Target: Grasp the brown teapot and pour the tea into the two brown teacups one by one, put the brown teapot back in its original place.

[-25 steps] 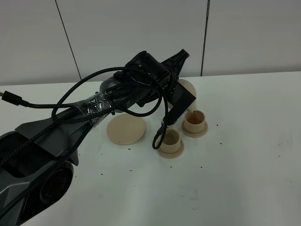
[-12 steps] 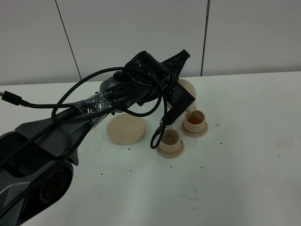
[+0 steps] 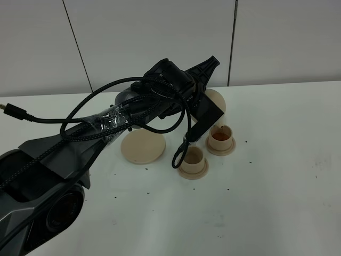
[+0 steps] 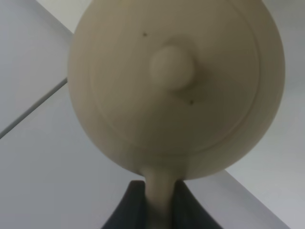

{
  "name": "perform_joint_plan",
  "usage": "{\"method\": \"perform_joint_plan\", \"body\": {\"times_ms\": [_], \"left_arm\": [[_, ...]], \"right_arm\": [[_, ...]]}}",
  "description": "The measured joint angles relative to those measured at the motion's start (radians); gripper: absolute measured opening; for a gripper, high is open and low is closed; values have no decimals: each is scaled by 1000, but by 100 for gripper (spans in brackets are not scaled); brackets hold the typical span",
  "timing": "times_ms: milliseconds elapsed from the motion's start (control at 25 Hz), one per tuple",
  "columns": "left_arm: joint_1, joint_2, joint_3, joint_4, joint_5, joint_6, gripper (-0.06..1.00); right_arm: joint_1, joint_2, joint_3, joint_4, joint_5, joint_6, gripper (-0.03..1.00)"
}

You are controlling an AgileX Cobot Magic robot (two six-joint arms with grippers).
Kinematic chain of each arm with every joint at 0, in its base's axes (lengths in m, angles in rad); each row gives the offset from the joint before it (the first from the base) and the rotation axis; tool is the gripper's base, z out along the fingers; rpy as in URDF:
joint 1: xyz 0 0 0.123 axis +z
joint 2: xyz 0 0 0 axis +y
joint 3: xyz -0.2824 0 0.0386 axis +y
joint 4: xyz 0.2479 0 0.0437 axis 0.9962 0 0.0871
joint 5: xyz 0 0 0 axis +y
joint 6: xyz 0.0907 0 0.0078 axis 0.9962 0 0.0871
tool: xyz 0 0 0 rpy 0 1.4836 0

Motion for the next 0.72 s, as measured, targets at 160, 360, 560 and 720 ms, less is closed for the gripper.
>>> {"method": "perform_joint_plan", "body": {"times_ms": [160, 360, 560, 720], "left_arm": [[0, 0, 0, 0, 0, 0, 17], [0, 0, 0, 0, 0, 0, 17], [0, 0, 0, 1, -1, 0, 17], [0, 0, 0, 1, -1, 0, 17]], "right_arm": [[0, 0, 0, 0, 0, 0, 24], [0, 0, 0, 0, 0, 0, 24], [0, 0, 0, 0, 0, 0, 24], [0, 0, 0, 0, 0, 0, 24]]}}
